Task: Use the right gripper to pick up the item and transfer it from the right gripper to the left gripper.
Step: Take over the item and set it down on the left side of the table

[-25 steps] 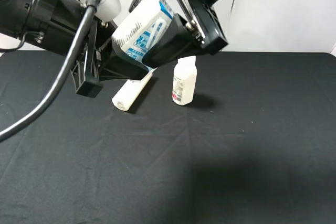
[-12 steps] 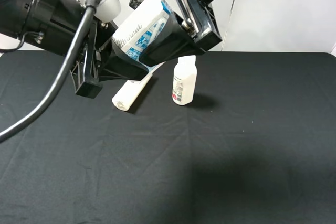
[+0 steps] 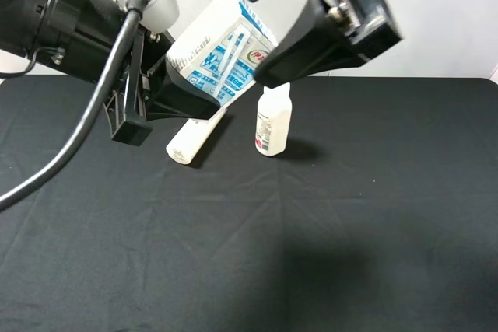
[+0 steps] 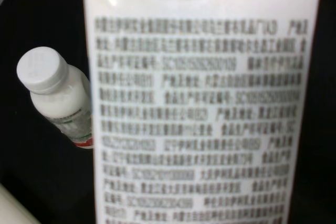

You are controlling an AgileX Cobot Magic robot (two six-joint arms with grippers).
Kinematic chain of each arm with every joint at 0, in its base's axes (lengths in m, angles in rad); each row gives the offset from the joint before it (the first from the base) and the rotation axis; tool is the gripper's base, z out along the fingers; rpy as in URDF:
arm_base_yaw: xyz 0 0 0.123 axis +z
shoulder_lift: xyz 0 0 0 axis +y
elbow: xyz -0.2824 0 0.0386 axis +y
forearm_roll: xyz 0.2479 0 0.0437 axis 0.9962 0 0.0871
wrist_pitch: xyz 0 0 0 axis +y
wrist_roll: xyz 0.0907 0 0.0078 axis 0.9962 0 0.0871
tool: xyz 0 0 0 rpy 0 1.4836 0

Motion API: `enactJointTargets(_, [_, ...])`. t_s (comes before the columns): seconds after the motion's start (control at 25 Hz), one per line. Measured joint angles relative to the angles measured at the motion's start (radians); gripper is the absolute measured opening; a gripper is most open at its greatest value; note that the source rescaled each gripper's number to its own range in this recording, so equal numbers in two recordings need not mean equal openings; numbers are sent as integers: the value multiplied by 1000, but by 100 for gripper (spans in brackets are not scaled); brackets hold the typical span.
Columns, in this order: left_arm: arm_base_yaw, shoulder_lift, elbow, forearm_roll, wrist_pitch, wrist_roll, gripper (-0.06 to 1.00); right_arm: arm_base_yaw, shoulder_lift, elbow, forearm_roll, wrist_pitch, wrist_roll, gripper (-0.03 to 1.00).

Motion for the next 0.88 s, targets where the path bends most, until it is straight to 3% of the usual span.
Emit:
enactJointTargets(0.28, [0, 0, 0, 0, 0, 0, 0, 0, -72, 0, -140, 102, 229, 99])
enactJointTargets(0.64, [0, 0, 0, 0, 0, 0, 0, 0, -179, 3, -366, 111, 730, 99])
enactJointTargets(0.88, [0, 0, 0, 1, 0, 0, 0, 0, -314, 156, -435, 110, 947, 99])
